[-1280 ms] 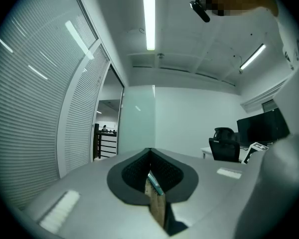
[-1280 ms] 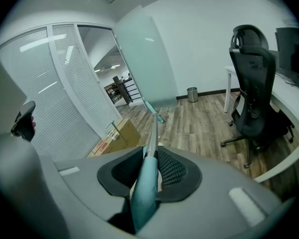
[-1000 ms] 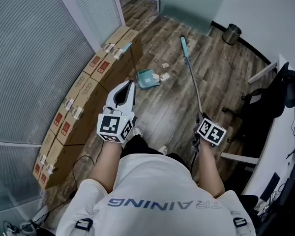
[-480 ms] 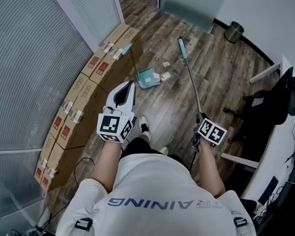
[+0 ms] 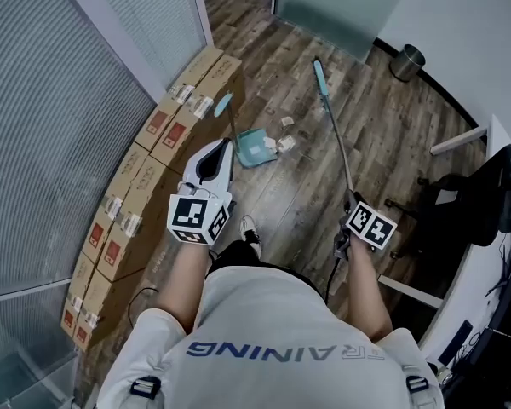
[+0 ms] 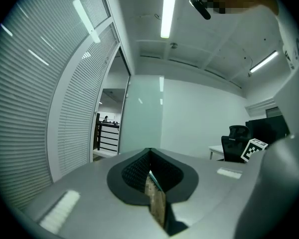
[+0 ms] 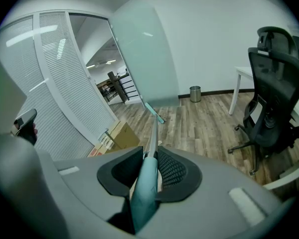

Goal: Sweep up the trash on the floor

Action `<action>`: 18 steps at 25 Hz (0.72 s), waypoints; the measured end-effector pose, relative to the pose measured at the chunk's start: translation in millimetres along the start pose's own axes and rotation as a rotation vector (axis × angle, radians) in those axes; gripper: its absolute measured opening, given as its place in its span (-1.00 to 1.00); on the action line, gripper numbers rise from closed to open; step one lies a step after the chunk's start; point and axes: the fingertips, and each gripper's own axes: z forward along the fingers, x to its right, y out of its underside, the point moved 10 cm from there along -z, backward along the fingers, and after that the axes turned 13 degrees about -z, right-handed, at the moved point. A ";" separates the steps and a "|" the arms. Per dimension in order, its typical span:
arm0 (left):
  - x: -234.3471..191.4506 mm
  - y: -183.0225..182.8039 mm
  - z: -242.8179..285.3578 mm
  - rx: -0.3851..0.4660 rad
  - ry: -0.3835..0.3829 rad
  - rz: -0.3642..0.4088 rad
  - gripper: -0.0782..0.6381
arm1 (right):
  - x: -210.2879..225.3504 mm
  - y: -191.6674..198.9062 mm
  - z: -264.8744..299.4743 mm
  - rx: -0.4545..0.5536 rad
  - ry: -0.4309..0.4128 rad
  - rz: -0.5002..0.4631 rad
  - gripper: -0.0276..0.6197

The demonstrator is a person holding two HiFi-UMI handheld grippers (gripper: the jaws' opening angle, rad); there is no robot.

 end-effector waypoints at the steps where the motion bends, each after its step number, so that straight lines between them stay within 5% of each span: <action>1: -9.0 -1.8 7.0 -0.002 0.001 -0.005 -0.77 | -5.1 -7.4 5.4 0.001 0.005 -0.002 -0.57; 18: -96.2 -9.1 84.6 -0.050 -0.033 -0.064 -0.77 | -40.1 -83.3 73.3 -0.030 0.021 -0.022 -0.57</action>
